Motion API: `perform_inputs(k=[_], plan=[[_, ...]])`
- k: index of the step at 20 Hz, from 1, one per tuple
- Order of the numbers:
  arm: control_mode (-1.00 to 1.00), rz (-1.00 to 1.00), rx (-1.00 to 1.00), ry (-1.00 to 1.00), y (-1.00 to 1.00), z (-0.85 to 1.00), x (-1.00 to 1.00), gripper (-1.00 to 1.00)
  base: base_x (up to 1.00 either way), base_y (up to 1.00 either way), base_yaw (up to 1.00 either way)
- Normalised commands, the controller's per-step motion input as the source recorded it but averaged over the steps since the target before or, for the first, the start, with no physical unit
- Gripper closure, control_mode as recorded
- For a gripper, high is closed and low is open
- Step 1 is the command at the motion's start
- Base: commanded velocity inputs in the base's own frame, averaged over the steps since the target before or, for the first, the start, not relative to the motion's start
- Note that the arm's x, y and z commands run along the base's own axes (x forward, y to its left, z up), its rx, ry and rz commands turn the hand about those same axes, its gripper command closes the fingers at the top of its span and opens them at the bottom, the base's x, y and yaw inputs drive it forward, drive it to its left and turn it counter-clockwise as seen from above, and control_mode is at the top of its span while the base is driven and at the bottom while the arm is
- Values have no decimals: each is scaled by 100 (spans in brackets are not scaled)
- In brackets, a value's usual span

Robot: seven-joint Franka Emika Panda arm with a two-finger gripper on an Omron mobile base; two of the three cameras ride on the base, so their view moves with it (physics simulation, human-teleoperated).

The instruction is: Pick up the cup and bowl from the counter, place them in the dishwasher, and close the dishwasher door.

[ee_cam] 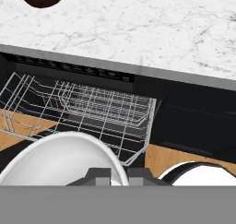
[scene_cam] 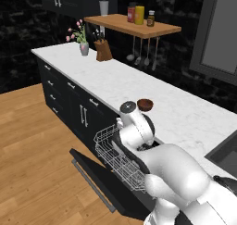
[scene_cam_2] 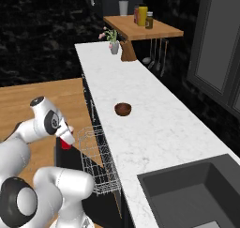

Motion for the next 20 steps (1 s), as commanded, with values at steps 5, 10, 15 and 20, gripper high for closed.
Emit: perform_inputs(k=[5, 10, 15, 20], plan=[[-100, -6, 0, 3, 0, -12, 21, 100, 0, 0, 0], [-100, -6, 0, 10, 0, -19, 30, 100, 0, 0, 0], [-100, -5, 0, 9, 1, -28, 29, 100, 0, 0, 0], [-100, -4, 0, 3, 15, -33, 25, 100, 0, 0, 0]])
